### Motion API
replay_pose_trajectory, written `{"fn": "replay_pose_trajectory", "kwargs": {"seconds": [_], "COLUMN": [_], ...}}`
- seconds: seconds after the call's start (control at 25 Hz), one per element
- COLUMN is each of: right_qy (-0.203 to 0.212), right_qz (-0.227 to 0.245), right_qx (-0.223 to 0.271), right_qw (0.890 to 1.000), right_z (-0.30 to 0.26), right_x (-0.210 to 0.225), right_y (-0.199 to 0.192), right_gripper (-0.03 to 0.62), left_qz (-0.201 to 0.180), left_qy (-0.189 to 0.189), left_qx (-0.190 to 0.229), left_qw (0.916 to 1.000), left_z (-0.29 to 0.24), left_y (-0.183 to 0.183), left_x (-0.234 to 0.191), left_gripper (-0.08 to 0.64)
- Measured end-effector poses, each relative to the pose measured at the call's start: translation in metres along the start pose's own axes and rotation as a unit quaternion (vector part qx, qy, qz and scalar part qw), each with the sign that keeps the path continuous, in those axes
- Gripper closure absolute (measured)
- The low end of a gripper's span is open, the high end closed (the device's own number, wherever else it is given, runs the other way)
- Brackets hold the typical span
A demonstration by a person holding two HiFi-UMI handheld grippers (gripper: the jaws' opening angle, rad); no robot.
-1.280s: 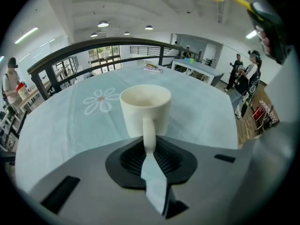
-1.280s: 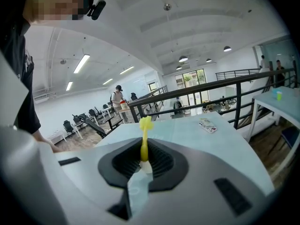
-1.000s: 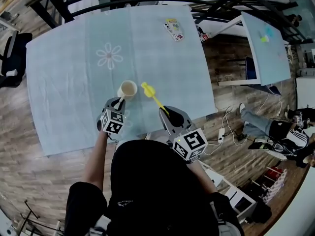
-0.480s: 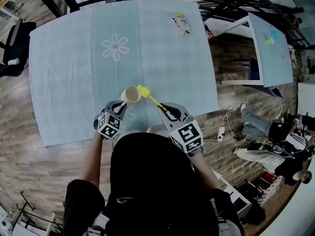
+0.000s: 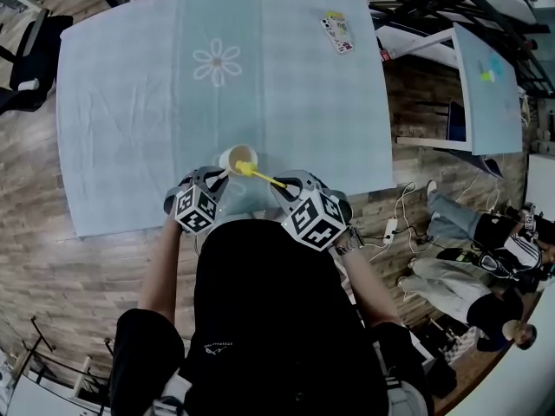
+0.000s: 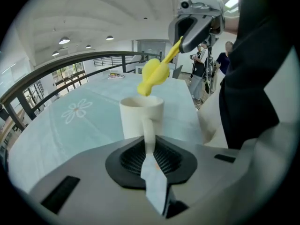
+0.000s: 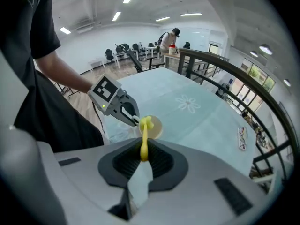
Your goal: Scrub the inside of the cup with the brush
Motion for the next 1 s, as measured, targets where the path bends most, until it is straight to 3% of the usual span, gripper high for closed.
{"fn": "replay_pose_trajectory", "kwargs": {"seconds": [0.2,0.4,0.6,1.0], "right_qy": [-0.012,0.013,0.025,0.017], "right_qz": [0.073,0.138,0.196,0.252], "right_qx": [-0.054,-0.089,-0.110,-0.122], "right_qw": [0.996,0.986,0.974,0.960], "right_z": [-0.019,-0.041,-0.056,-0.075], "right_x": [-0.006,-0.016,-0.023,-0.018], "right_y": [0.009,0.009,0.016,0.036], "right_gripper": [0.554,0.554,0.554,0.554], "left_qz": [-0.030,-0.056,-0.058,-0.067], "left_qy": [-0.009,-0.025,-0.024,-0.010], "left_qx": [-0.015,-0.034,-0.044,-0.059], "left_qw": [0.9994,0.9976,0.9971,0.9959], "left_z": [0.003,0.006,0.006,0.006], "left_y": [-0.002,-0.005,-0.007,-0.007], "left_x": [0.008,0.023,0.032,0.039], "left_gripper": [0.506,0.506,0.506,0.506]}}
Point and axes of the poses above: the fingertips, and each gripper's own axes: z backward along the fingers, x to its right, y out of its top, the point moved 7 cm from there along z, backward along the fingers, and after that the axes turned 13 degrees about -x, right-handed, at the moved point
